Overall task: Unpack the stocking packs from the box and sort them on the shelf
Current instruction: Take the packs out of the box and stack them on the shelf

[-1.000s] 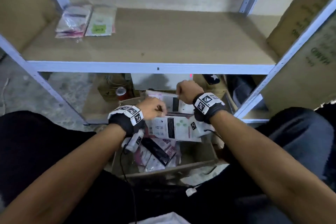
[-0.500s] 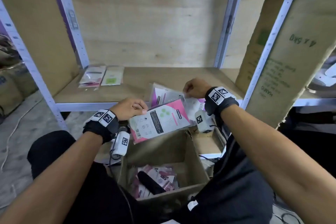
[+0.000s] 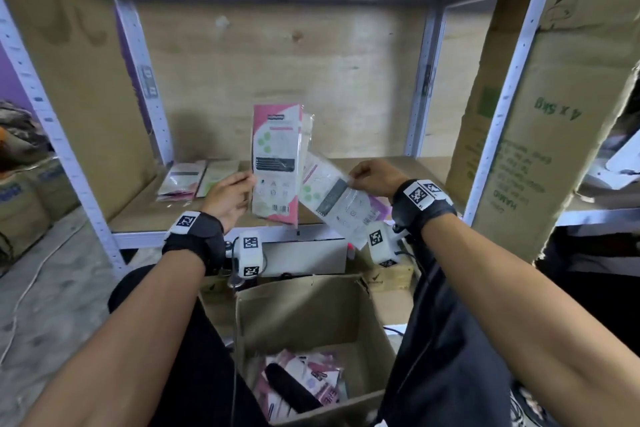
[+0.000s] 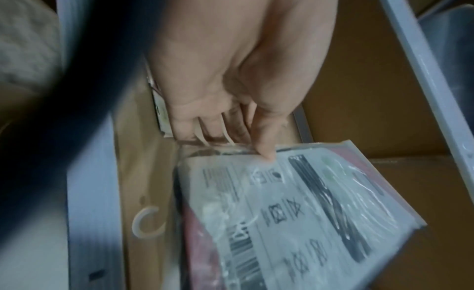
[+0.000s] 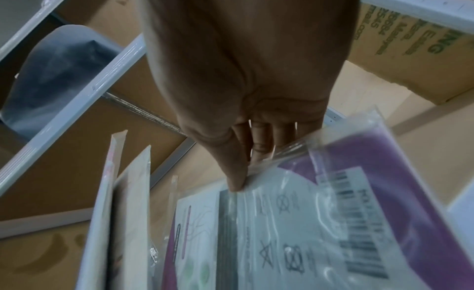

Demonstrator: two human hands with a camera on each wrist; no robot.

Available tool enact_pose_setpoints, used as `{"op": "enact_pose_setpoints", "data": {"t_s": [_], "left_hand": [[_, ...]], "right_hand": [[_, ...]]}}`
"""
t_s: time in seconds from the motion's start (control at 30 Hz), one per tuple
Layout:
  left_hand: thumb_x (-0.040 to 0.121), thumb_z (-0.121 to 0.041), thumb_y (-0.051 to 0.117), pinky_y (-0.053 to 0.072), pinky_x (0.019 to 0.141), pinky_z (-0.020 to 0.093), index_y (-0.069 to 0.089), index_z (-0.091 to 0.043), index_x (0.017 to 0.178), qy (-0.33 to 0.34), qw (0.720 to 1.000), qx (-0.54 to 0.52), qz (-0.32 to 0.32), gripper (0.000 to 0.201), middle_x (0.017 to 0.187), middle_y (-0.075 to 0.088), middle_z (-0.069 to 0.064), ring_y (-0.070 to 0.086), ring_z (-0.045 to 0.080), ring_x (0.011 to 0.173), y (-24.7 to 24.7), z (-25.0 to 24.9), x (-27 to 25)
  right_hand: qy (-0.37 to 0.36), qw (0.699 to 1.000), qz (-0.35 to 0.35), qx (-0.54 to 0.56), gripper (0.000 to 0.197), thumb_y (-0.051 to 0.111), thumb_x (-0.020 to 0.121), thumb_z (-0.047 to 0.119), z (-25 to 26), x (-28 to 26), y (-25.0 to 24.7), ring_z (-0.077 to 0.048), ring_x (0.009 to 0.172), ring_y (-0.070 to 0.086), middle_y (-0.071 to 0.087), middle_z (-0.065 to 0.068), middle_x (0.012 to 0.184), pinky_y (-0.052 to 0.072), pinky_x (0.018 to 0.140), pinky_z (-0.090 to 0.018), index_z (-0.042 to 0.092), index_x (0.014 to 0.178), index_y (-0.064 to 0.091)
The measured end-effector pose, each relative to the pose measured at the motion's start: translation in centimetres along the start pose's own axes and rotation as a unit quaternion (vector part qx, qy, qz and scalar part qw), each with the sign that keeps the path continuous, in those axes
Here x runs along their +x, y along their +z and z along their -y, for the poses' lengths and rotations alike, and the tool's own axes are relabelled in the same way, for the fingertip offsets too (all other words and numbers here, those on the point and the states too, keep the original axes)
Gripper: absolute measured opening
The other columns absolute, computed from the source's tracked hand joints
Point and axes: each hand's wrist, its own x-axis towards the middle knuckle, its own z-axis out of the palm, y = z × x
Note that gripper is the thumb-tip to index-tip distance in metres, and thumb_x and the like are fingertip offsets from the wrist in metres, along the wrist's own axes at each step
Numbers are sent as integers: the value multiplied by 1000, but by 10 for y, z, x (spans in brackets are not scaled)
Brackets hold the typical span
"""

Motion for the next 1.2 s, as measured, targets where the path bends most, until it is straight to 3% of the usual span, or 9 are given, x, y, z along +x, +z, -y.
{"op": "enact_pose_setpoints", "data": {"t_s": [0.17, 0.3, 0.43, 0.57, 0.67, 0.77, 0.97, 1.07, 1.2], "left_hand": [[103, -13, 51, 52, 80, 36, 52, -6, 134, -38, 997, -40, -52, 32, 130, 60, 12, 62, 18, 92, -3, -9, 25], [103, -11, 51, 60, 67, 33, 61, -9, 119, -29, 992, -47, -111, 20, 124, 62, 8, 68, 14, 77, -12, -17, 48], [99, -6, 57, 48, 101, 56, 61, 0, 129, 10, 984, -10, -178, 32, 129, 64, 18, 64, 32, 112, -28, -16, 75], [93, -2, 61, 52, 99, 49, 70, -6, 112, 43, 967, 37, -249, 21, 116, 69, 15, 65, 32, 110, -55, -6, 102], [89, 0, 64, 53, 93, 41, 72, -7, 100, 55, 952, 61, -293, 16, 103, 70, 12, 64, 26, 96, -81, 4, 123], [88, -4, 63, 53, 95, 46, 71, 0, 103, 44, 939, 85, -330, 18, 112, 72, 18, 63, 21, 93, -111, 10, 146], [93, -4, 60, 47, 85, 33, 66, 0, 113, 26, 914, 185, -360, 21, 118, 67, 23, 65, 32, 100, -165, 16, 180], [94, -4, 58, 48, 90, 36, 61, -10, 103, -1, 906, 213, -365, 11, 120, 66, 23, 63, 38, 113, -189, 16, 202], [93, -5, 52, 47, 93, 38, 65, 1, 102, -51, 885, 272, -373, 18, 116, 67, 24, 61, 38, 111, -219, 20, 231]], "right_hand": [[12, 999, -12, 36, 8, 70, 86, 16, 16, 24, 11, -18, 93, 62, 68, -2, 95, 52, 93, -33, 21, 84, 65], [34, 995, -24, 87, 9, 70, 88, 20, 30, 55, 29, -24, 97, 65, 69, -7, 99, 53, 91, -38, 21, 81, 63], [45, 988, -31, 147, 15, 68, 89, 17, 43, 92, 56, -33, 98, 66, 71, -16, 99, 54, 92, -45, 18, 76, 61], [56, 974, -25, 217, 14, 67, 90, 15, 59, 125, 86, -31, 98, 67, 70, -15, 104, 54, 95, -47, 5, 101, 66], [55, 965, 6, 256, 7, 67, 91, 14, 73, 145, 109, -29, 94, 66, 70, -21, 110, 53, 95, -49, 11, 86, 63], [64, 958, 27, 278, 15, 68, 91, 15, 79, 170, 132, -36, 107, 65, 67, -23, 116, 51, 98, -52, 6, 101, 63], [110, 946, 70, 298, 19, 59, 94, 5, 83, 223, 185, -32, 103, 65, 65, -29, 118, 53, 93, -48, 13, 77, 57], [139, 940, 101, 295, 21, 53, 96, 9, 89, 252, 209, -46, 116, 59, 61, -34, 121, 45, 96, -66, 11, 76, 57], [149, 922, 110, 339, 23, 54, 98, 10, 92, 287, 243, -49, 110, 62, 62, -37, 118, 48, 94, -65, -12, 104, 59]]}}
